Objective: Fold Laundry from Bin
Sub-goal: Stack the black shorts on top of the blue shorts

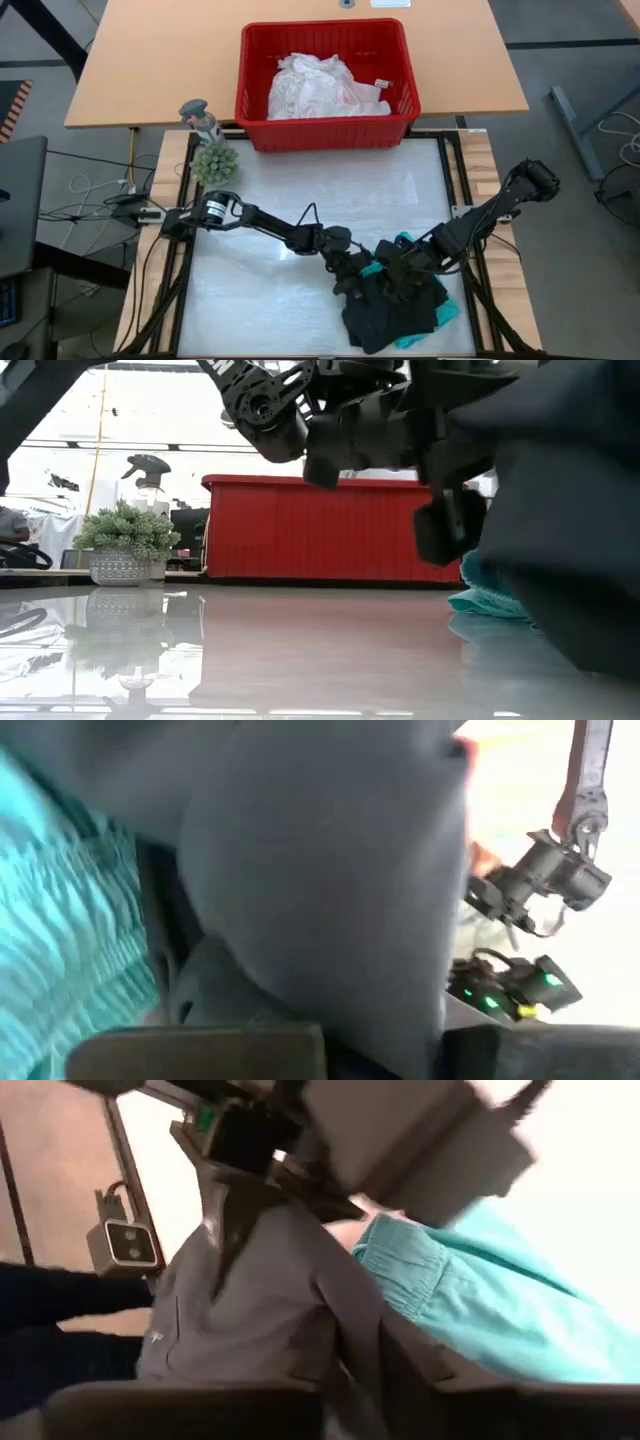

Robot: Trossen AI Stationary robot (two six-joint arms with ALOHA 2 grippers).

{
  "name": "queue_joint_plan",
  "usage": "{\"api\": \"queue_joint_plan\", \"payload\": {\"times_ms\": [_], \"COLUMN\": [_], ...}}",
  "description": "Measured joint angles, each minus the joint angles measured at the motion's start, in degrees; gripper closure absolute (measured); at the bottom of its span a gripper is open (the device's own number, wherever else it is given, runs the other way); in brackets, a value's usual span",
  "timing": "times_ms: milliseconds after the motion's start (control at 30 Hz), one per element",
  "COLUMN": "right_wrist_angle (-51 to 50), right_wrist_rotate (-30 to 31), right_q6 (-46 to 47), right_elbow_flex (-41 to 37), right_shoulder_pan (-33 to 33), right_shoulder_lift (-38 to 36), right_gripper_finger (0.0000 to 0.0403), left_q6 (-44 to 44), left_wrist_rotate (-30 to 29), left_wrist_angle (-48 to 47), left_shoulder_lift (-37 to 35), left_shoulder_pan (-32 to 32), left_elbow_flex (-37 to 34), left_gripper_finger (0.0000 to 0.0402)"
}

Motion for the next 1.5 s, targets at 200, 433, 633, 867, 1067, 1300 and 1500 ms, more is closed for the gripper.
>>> {"api": "queue_joint_plan", "payload": {"times_ms": [200,433,633,867,1067,1300,1500], "right_wrist_angle": [-12.5,-21.4,-21.8,-19.9,-11.3,-9.0,-7.9], "right_wrist_rotate": [0.3,0.4,1.8,4.8,4.9,4.3,1.2], "right_q6": [9.5,25.9,46.7,55.5,50.4,48.7,42.9], "right_elbow_flex": [0.0,0.0,-3.1,-8.6,-11.0,-12.9,-13.3], "right_shoulder_pan": [-0.8,3.9,11.0,13.3,13.3,12.4,11.2], "right_shoulder_lift": [0.0,-0.1,-0.1,-0.1,0.8,2.7,3.0], "right_gripper_finger": [0.0229,0.0142,0.0127,0.0126,0.0126,0.0126,0.0133], "left_q6": [-2.3,3.9,5.1,5.2,5.0,4.2,3.6], "left_wrist_rotate": [13.3,13.3,11.9,11.5,11.7,11.4,10.7], "left_wrist_angle": [-12.0,-22.5,-23.2,-23.3,-23.3,-23.2,-23.1], "left_shoulder_lift": [-0.1,-0.1,-0.2,-0.2,-0.2,-0.2,-0.2], "left_shoulder_pan": [0.9,1.4,2.5,2.9,3.0,3.0,3.0], "left_elbow_flex": [0.0,0.0,0.0,0.0,0.0,0.0,0.0], "left_gripper_finger": [0.0391,0.0392,0.0392,0.0392,0.0392,0.0392,0.0392]}}
